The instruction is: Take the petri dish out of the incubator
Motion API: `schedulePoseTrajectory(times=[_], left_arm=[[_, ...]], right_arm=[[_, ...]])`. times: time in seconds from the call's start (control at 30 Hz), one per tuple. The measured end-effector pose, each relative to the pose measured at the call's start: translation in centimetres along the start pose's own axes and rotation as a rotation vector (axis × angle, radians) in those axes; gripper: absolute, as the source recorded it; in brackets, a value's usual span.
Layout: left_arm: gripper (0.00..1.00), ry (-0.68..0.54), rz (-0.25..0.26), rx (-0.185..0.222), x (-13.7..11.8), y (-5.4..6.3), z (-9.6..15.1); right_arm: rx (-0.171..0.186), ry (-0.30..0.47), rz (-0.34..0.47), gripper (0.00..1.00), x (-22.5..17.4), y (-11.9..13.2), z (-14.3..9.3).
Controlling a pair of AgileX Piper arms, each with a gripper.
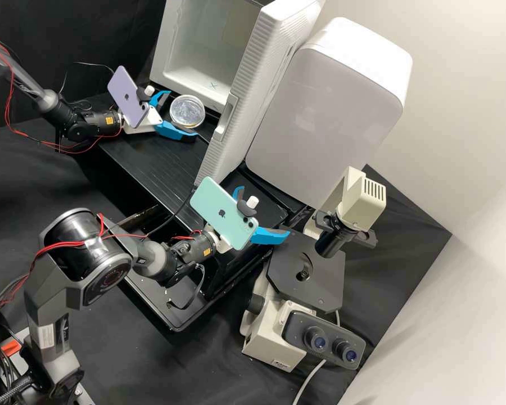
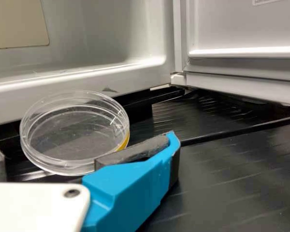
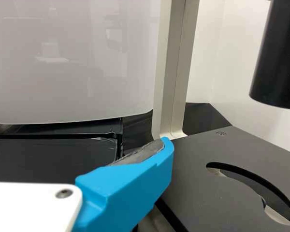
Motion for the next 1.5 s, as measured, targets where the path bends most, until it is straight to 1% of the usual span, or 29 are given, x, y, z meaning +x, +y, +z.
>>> schedulePoseTrajectory(times=[0.03, 0.9, 1.2, 1.5], left_arm=[[0.0, -0.001, -0.005, 0.001, -0.08, -0.13, 0.03], [0.0, 0.0, -0.002, 0.0, -0.34, -0.01, 0.04], [0.0, -0.017, -0.013, 0.001, -0.6, -0.35, 0.71], [0.0, -0.022, -0.008, 0.001, -0.79, -0.08, 0.92]], right_arm=[[0.0, 0.0, 0.0, 1.0, 0.0, 0.0, 0.0], [0.0, 0.0, 0.0, 1.0, 0.0, 0.0, 0.0], [0.0, 0.0, 0.0, 1.0, 0.0, 0.0, 0.0], [0.0, 0.0, 0.0, 1.0, 0.0, 0.0, 0.0]])
